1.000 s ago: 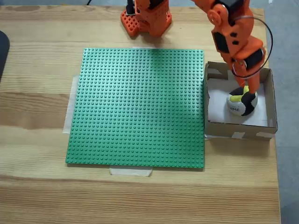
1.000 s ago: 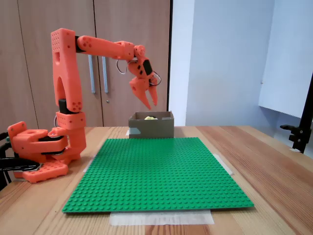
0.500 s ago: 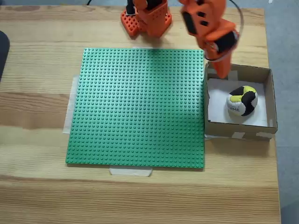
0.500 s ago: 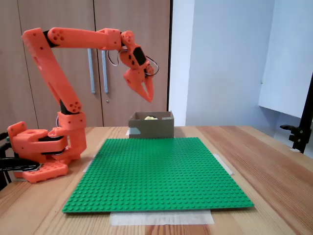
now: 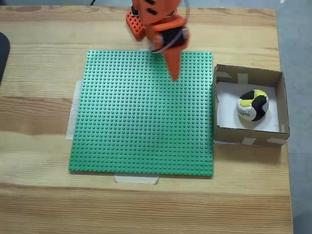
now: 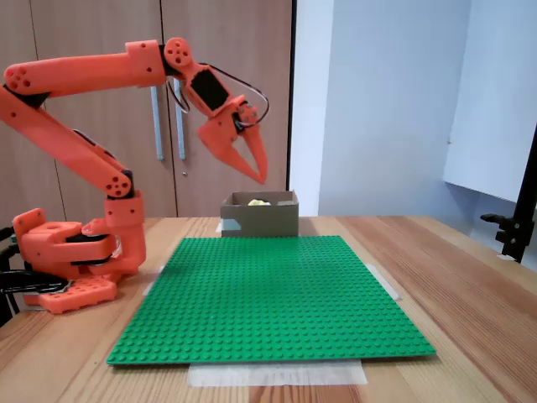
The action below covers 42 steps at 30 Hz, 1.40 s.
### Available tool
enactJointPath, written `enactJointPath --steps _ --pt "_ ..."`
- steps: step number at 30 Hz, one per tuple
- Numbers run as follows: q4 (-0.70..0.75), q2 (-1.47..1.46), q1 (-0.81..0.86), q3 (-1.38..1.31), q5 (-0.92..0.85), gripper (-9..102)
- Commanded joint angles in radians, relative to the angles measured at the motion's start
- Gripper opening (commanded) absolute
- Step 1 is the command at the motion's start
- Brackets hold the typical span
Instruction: Pick the ball and put it in the box.
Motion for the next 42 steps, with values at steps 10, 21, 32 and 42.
enactJointPath --steps 10,21,32,42 --pt "-0.046 0.258 0.179 0.233 -0.028 -1" --pt "-0.186 0.428 0.241 0.463 -0.029 -1" --pt "-0.253 0.638 0.287 0.687 -0.025 -1" --pt "-0.25 0.742 0.291 0.815 -0.029 -1"
